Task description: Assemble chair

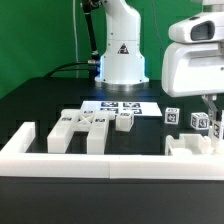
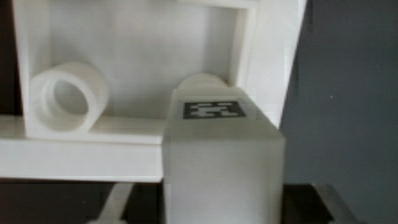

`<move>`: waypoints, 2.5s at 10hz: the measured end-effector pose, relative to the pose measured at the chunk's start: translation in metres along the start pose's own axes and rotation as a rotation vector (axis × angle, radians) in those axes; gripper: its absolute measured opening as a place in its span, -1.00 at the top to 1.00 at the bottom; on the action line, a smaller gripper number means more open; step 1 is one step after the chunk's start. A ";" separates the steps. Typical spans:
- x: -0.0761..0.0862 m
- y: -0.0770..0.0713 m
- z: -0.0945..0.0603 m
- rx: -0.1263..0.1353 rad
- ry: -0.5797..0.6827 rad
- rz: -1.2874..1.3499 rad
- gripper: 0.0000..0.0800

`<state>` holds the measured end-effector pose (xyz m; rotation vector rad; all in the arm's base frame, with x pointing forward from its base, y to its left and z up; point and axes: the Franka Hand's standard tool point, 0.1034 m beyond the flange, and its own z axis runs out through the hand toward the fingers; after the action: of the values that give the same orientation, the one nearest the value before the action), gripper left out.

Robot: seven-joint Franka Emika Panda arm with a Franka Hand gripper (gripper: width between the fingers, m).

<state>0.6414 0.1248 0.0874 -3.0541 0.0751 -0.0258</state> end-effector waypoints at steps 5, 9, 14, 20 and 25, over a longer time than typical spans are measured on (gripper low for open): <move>0.000 0.004 0.002 0.013 0.000 0.584 0.28; 0.000 0.005 0.002 0.013 0.000 0.929 0.28; 0.000 0.006 0.002 0.015 0.000 1.177 0.28; 0.000 0.000 0.000 0.007 -0.009 0.757 -0.62; 0.000 0.002 0.000 0.008 -0.008 0.427 -0.62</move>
Offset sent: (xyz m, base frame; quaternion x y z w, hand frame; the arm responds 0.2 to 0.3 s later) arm -0.0064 0.0017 -0.0078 0.0281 -0.0193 0.2928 0.9556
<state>0.6412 0.1230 0.0871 -2.9594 0.7178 0.0138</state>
